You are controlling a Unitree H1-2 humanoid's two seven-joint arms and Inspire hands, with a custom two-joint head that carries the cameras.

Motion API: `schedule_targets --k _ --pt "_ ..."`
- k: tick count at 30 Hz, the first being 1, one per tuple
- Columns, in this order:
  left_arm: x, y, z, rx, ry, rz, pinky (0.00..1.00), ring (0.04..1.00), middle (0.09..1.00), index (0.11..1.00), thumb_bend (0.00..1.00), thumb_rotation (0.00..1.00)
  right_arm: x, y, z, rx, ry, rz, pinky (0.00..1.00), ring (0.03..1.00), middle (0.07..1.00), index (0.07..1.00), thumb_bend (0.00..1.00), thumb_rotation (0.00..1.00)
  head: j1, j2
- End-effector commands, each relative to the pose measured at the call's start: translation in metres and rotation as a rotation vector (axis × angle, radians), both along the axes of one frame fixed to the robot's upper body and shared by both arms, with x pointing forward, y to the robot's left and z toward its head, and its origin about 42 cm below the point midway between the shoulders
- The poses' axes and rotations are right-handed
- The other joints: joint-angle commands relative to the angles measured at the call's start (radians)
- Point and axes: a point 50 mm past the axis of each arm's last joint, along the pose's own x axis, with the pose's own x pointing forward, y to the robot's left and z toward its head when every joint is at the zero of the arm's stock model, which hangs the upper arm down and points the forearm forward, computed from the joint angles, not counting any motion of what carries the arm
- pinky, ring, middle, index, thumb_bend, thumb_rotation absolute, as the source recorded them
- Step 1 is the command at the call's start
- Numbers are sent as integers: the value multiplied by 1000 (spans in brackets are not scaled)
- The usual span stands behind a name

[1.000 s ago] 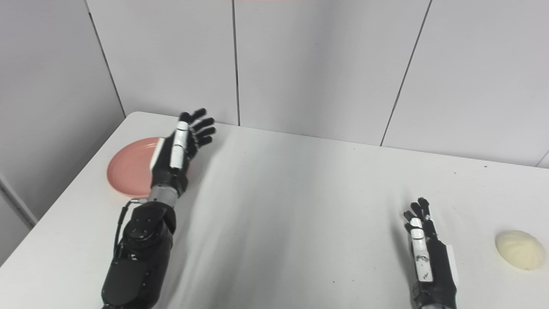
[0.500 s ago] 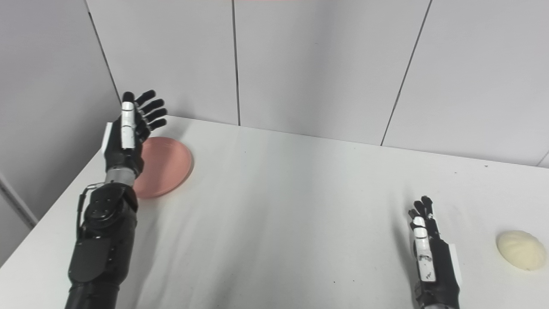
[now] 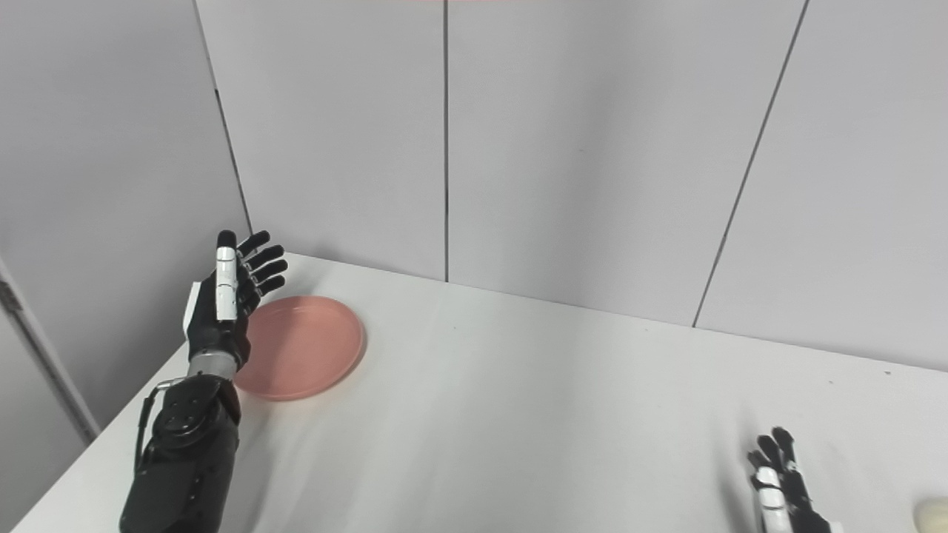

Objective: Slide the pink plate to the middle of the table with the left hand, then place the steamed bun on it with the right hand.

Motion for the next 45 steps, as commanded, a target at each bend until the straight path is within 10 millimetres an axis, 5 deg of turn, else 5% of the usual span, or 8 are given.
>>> schedule_targets --k 1,19,28,38,45 --pt "7 14 29 40 -103 43 751 734 732 730 856 1000 3 -2 15 0 -65 10 999 974 983 995 353 853 -1 0" --pt "2 44 15 47 -53 100 754 748 735 737 884 1000 2 -8 12 13 -70 5 1000 996 1000 1000 360 822 31 -14" --pt "-1 52 9 88 -30 68 864 846 813 798 891 1000 3 -14 13 38 -69 9 1000 1000 1000 1000 351 789 62 -13" --pt "1 56 -3 118 -31 38 850 851 825 804 846 1000 4 -19 13 18 -67 15 1000 1000 1000 1000 370 813 82 -21" --pt "2 56 -13 167 14 8 938 870 827 805 859 1000 3 -22 12 22 -74 18 1000 1000 1000 1000 359 793 95 -15"
